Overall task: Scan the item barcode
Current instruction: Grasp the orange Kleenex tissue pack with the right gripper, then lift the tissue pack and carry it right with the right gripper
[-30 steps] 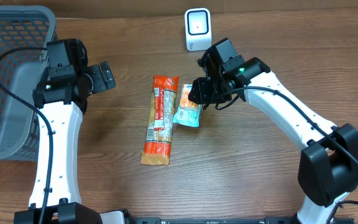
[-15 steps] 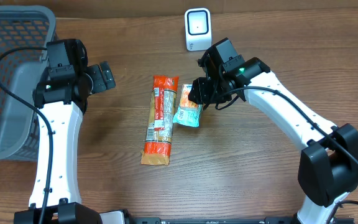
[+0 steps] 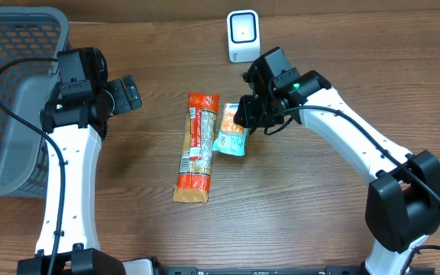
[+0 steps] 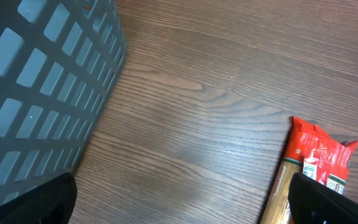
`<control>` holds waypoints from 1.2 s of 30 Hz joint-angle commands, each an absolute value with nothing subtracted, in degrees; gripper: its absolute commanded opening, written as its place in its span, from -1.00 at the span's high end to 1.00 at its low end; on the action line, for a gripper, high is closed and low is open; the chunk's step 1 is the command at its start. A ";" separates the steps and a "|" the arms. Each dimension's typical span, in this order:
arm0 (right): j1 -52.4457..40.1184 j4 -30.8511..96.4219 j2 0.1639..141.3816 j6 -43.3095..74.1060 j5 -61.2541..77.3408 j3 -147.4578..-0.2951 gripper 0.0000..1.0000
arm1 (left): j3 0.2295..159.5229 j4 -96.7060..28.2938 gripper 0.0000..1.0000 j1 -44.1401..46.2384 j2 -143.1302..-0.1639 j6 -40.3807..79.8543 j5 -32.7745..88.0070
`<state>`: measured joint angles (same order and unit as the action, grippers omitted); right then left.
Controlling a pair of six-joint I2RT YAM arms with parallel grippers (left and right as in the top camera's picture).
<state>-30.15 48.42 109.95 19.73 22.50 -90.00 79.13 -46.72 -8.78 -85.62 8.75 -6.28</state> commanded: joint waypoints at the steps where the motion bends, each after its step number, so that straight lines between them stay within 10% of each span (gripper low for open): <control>1: -30.26 48.07 110.52 19.75 22.48 -89.95 0.65 | 79.70 -46.48 -0.99 -8.93 -86.19 7.68 -6.57; 10: -30.26 47.97 110.50 18.61 24.47 -89.95 0.93 | 79.70 -46.48 -1.00 -8.93 -86.19 7.68 -6.57; 20: -24.10 49.39 108.71 2.17 63.64 -89.95 0.92 | 79.72 -46.48 -0.99 -8.93 -86.19 7.68 -6.57; 36: -8.91 97.12 107.57 -55.68 86.61 -89.60 0.93 | 79.72 -46.48 -1.00 -8.93 -86.19 7.68 -6.57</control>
